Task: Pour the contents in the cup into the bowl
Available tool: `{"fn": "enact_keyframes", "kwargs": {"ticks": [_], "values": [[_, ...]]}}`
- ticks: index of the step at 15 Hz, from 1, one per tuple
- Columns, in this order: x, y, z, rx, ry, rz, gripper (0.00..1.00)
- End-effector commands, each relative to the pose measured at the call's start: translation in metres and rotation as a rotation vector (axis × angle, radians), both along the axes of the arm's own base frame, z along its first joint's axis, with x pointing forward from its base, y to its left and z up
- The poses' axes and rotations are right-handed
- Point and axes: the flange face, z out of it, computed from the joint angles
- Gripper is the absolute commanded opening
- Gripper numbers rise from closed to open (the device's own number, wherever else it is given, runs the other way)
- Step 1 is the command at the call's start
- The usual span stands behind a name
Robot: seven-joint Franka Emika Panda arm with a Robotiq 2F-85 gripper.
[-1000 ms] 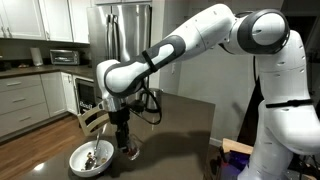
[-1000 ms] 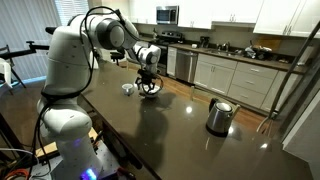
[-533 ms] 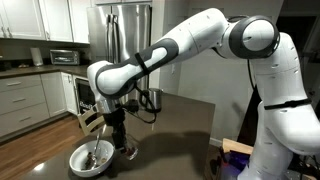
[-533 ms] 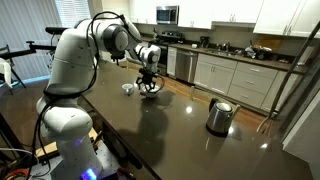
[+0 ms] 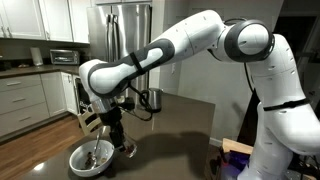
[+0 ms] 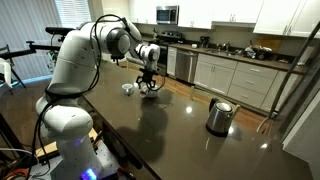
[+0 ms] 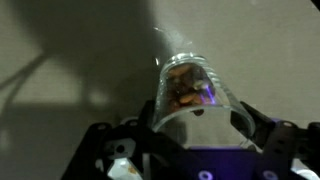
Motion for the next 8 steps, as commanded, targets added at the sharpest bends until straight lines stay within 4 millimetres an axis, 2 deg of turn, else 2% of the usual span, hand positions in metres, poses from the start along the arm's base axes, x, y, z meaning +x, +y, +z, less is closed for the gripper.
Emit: {"fn": "enact_keyframes", "kwargs": {"ticks": [1, 3, 4, 8], "values": [[0.001, 0.0008, -0.0006, -0.002, 0.004, 0.001, 0.8], [0.0023, 0.0011, -0.0019, -0.001, 0.005, 0.001, 0.8], [0.0028, 0.0012, -0.002, -0.001, 0.005, 0.001, 0.55], [0.0034, 0.0049, 0.0042, -0.05, -0.002, 0.028, 0.55]]}}
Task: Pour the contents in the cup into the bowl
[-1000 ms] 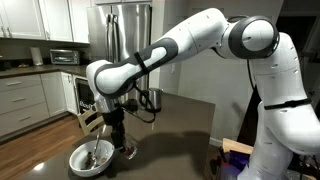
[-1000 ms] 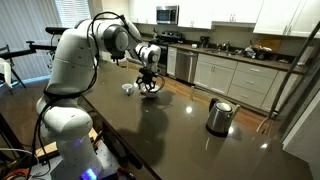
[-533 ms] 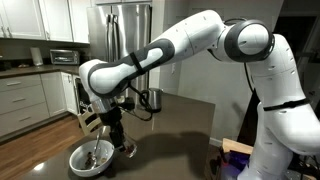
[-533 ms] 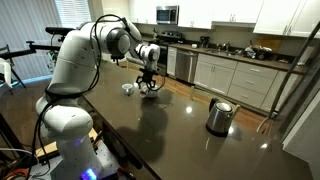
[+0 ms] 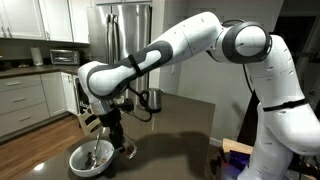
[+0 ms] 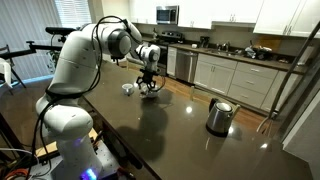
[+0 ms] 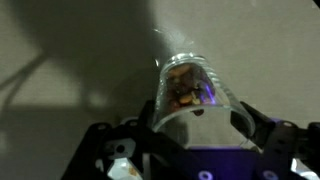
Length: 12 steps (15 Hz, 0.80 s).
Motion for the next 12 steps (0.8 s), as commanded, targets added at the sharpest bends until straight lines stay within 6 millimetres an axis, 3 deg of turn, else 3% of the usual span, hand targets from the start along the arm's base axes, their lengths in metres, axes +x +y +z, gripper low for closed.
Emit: {"fn": "enact_keyframes", "kwargs": {"ticks": [1, 7, 12], "values": [[0.001, 0.005, 0.011, -0.053, -0.013, 0.034, 0.55], [0.001, 0.018, 0.017, -0.15, -0.014, 0.118, 0.55], [0.008, 0.023, 0.005, -0.211, 0.029, 0.145, 0.55]]}}
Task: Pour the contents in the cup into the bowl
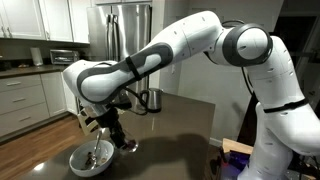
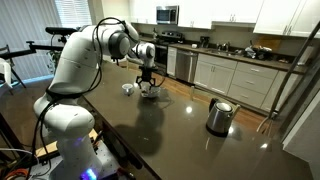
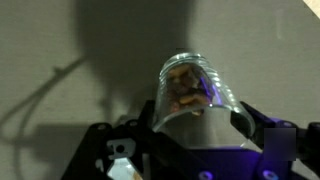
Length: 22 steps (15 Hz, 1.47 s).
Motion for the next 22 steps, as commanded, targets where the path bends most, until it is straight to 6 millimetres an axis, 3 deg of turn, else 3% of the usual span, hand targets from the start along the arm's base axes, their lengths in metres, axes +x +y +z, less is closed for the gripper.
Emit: {"fn": "enact_keyframes", "kwargs": {"ticks": [1, 9, 22], "values": [[0.013, 0.002, -0.01, -0.064, 0.031, 0.001, 0.55], [0.038, -0.006, -0.036, -0.111, 0.053, -0.025, 0.55], [0.053, -0.002, -0.018, -0.227, 0.028, 0.01, 0.55]]}}
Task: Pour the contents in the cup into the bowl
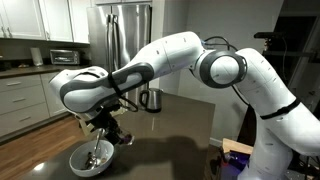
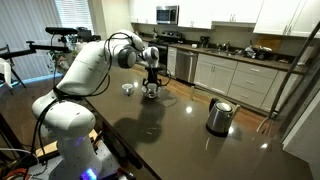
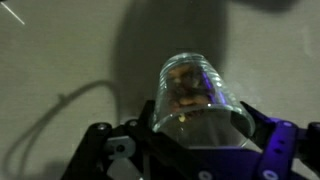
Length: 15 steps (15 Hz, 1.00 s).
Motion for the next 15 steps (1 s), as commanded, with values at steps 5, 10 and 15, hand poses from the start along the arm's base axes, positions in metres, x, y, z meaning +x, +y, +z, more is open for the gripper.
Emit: {"fn": "enact_keyframes", "kwargs": {"ticks": [5, 10, 15], "values": [[0.002, 0.013, 0.009, -0.068, -0.003, 0.024, 0.55], [0.001, 0.028, 0.01, -0.098, -0.042, 0.077, 0.55], [-0.003, 0.041, 0.012, -0.168, -0.094, 0.155, 0.55]]}}
